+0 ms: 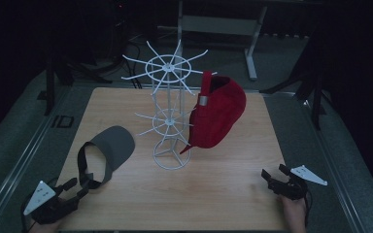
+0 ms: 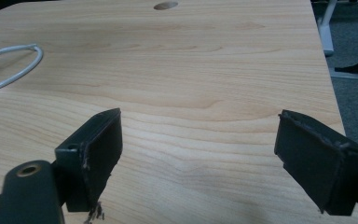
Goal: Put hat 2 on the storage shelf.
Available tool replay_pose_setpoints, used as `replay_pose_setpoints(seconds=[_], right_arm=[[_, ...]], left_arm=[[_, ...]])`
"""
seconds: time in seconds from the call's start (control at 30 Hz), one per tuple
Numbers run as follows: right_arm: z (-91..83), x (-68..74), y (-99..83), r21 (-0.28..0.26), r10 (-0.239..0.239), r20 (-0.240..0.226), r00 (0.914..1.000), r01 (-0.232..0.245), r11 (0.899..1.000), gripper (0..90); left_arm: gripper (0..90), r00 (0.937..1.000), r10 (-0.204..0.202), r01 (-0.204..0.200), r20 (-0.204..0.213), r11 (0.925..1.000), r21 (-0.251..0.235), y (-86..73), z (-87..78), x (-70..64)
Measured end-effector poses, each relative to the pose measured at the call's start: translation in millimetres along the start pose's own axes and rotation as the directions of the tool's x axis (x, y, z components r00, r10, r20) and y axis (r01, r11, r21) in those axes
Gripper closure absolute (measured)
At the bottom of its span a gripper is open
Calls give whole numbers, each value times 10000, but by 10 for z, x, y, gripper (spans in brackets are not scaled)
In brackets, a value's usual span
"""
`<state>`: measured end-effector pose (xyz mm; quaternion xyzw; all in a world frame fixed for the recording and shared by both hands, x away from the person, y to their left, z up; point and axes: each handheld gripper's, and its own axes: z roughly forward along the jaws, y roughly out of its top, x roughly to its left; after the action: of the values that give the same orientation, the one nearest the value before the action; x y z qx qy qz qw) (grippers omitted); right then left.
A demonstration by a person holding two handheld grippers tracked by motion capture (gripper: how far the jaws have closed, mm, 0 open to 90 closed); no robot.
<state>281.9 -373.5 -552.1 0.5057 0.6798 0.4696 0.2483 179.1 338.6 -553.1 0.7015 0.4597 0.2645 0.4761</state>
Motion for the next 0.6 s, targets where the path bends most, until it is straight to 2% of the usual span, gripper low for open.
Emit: replay_pose_setpoints(seconds=[0.07,0.13,0.2,0.33,0.4,0.57,0.6], right_arm=[[0,-3,1,-2,27,-34,10000,-27,10000,148],[-5,-10,-1,-27,111,-95,9999,-111,9999,149],[-7,-15,-3,-41,144,-98,9998,-144,9999,149],[-6,-14,-1,-42,162,-129,9998,-163,9999,149],[-6,-10,1,-21,146,-129,9998,-146,9999,149],[-8,-12,0,-28,174,-158,9997,-174,9998,149],[-9,-12,1,-27,171,-156,9997,-172,9998,149]], left_arm=[[441,9999,-50,46,153,9998,211,13,42,32],[386,9997,-125,116,217,9991,410,17,95,50],[385,9989,-336,315,312,9973,661,24,147,68],[378,9999,113,-120,67,9931,1170,66,249,71],[378,10000,21,-23,22,9913,1317,88,293,100],[378,9992,388,-359,-129,9834,1777,86,391,94],[379,9992,354,-317,-168,9822,1850,80,408,90]])
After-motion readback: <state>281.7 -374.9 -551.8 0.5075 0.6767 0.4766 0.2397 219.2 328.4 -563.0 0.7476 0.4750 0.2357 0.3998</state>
